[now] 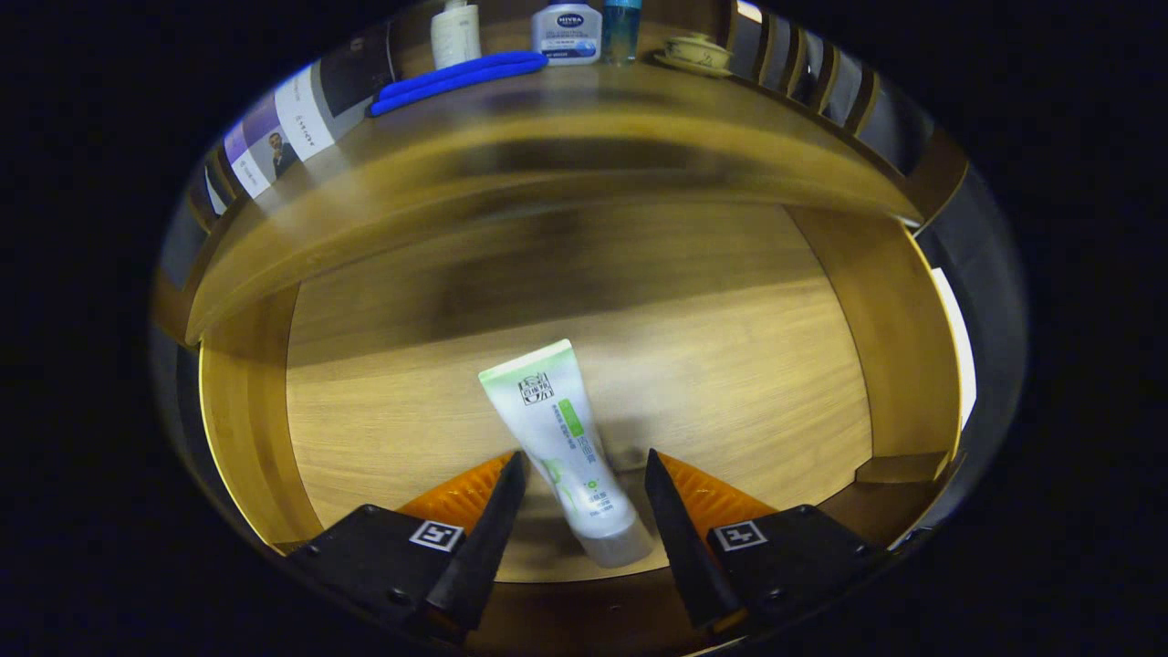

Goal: Pull open the drawer, take out the items inside it, and place them on the countertop above the cabinet.

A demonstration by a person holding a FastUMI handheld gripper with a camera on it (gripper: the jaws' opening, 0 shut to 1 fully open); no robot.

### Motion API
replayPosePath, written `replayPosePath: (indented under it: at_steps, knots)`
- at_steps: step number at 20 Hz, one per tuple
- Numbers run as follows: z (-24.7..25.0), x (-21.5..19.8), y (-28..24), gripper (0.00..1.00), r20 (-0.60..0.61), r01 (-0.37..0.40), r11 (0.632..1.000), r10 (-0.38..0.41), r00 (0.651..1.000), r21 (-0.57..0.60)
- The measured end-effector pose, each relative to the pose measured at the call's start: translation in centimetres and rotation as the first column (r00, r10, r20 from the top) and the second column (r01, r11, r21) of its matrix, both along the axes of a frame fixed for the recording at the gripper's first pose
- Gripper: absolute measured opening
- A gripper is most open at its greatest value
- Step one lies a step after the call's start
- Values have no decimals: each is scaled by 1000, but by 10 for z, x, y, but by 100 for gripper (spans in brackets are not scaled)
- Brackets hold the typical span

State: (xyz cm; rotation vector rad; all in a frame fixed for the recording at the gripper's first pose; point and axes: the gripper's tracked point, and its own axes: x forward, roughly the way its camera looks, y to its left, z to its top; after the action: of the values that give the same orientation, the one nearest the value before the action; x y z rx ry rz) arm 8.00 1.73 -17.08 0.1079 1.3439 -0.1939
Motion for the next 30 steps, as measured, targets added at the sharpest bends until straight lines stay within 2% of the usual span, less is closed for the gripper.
replayPosePath:
  at_steps: [1, 6, 11, 16, 24, 28, 30]
  knots:
    - [-5, -1, 3, 82, -5, 9, 1000, -9, 1000, 27]
    - [-8, -1, 5, 50, 4, 45, 997, -45, 999, 59]
    - [-1, 11, 5, 20, 110, 72, 994, -81, 991, 80]
    - [13, 12, -3, 20, 176, 121, 989, -133, 975, 82]
    - [71, 5, -25, 20, 309, 198, 977, -211, 927, 75]
    - [97, 6, -40, 20, 366, 228, 971, -239, 899, 73]
    - [109, 14, -45, 20, 392, 222, 973, -229, 891, 63]
